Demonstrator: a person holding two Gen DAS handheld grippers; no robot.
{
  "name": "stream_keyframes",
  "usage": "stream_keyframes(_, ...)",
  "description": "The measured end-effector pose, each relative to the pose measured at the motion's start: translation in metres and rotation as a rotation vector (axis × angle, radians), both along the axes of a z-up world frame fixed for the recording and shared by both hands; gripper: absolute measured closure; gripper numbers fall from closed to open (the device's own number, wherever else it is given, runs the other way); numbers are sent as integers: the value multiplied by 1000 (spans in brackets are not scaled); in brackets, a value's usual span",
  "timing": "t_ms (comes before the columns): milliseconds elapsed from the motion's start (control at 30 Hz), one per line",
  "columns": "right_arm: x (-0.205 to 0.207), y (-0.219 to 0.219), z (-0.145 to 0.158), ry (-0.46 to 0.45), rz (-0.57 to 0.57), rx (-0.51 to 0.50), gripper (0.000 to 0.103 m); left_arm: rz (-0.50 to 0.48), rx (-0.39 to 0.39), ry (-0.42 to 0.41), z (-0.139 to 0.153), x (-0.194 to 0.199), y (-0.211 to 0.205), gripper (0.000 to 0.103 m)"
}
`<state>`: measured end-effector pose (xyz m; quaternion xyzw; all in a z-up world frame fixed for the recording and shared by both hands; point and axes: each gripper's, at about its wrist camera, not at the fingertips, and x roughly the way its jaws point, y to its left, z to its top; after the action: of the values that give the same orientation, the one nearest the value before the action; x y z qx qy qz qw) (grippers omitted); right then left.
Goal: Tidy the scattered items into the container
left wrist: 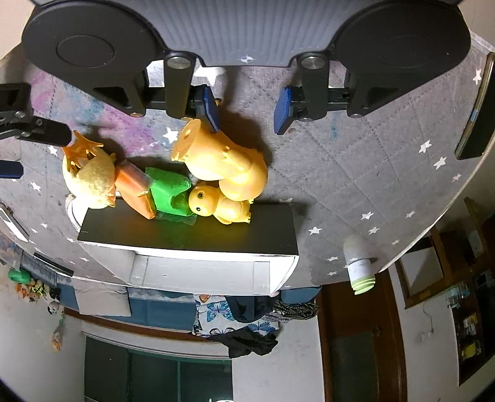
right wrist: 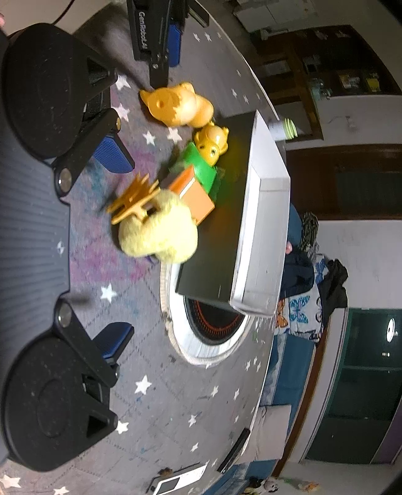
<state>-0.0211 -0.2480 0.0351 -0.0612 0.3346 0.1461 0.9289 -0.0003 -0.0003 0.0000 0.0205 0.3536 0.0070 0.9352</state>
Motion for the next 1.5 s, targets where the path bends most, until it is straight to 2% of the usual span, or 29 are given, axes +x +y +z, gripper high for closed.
stream_keyframes(100,-1,-2,0,4,-14,12,0,-4,6,1,0,-2,-3,61)
stream_keyframes(167,-6,7,1,-1,-4,-14,0,-6,10,1,1,-4,-4,61)
stream_keyframes(400,-9,1,-3,33,8,32,0,-15,24,5,1,-9,-11,61)
stream_keyframes(1500,-19,9,-8,50,34,5,0,-27,41,31,-3,-15,-15,61)
